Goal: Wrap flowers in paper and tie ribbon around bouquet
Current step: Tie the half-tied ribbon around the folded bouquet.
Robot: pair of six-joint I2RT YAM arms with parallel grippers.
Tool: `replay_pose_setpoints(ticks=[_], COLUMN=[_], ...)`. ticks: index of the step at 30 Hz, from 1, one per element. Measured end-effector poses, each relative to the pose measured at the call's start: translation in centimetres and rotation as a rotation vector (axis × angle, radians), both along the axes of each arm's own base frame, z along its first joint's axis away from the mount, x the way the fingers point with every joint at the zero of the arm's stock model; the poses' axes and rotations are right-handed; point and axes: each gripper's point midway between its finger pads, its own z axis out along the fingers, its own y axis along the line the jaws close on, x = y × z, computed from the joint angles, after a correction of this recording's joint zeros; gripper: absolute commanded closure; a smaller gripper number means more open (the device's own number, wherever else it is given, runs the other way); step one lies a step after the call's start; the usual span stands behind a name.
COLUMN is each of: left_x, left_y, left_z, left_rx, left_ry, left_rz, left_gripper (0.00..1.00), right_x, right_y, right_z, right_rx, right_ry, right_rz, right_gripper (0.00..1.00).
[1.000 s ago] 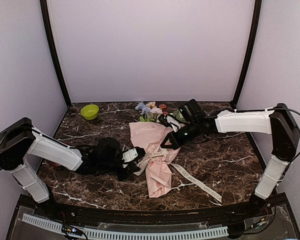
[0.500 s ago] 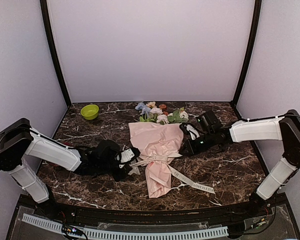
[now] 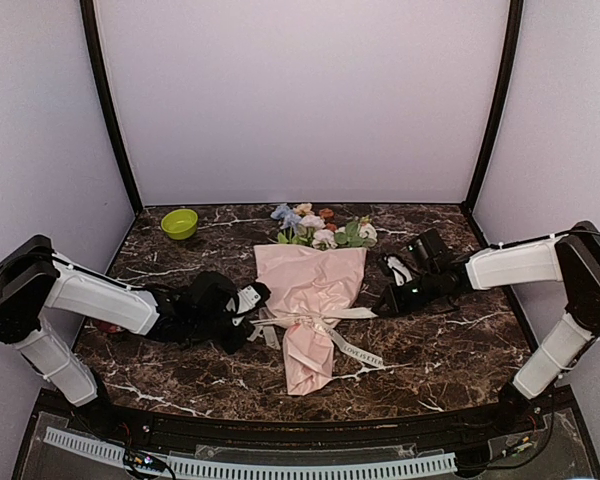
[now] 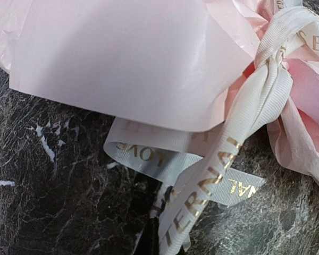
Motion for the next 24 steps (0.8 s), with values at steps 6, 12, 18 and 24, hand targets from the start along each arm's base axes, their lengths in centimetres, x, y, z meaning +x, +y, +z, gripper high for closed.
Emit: replay_pose_setpoints(ticks=[6, 12, 18, 24], left_x=[0.8, 0.7, 0.8, 0.6], left_y=[1.0, 1.1, 1.4, 1.5], left_z=[-0.1, -0.2, -0.6, -1.1], left_rx=[-0.011, -0.02, -0.026, -0.029], left_ry=[0.021, 0.044, 0.078, 0.109], left_rz=[0.056, 0.065, 0.092, 0.099], left_gripper=[1.0, 1.0, 1.0, 1.0], right_x=[-0.3, -1.3, -1.8, -1.8], right_y=[-1.4, -2.9, -3.1, -3.1], right_z=[-1.2, -2.8, -3.3, -3.3], right_rx=[-0.012, -0.03, -0.009, 0.01], right_ry=[0.027, 0.071, 0.082, 0.085], right_rz=[-0.031, -0.056, -0.063, -0.066], right_gripper=[1.0, 1.0, 1.0, 1.0])
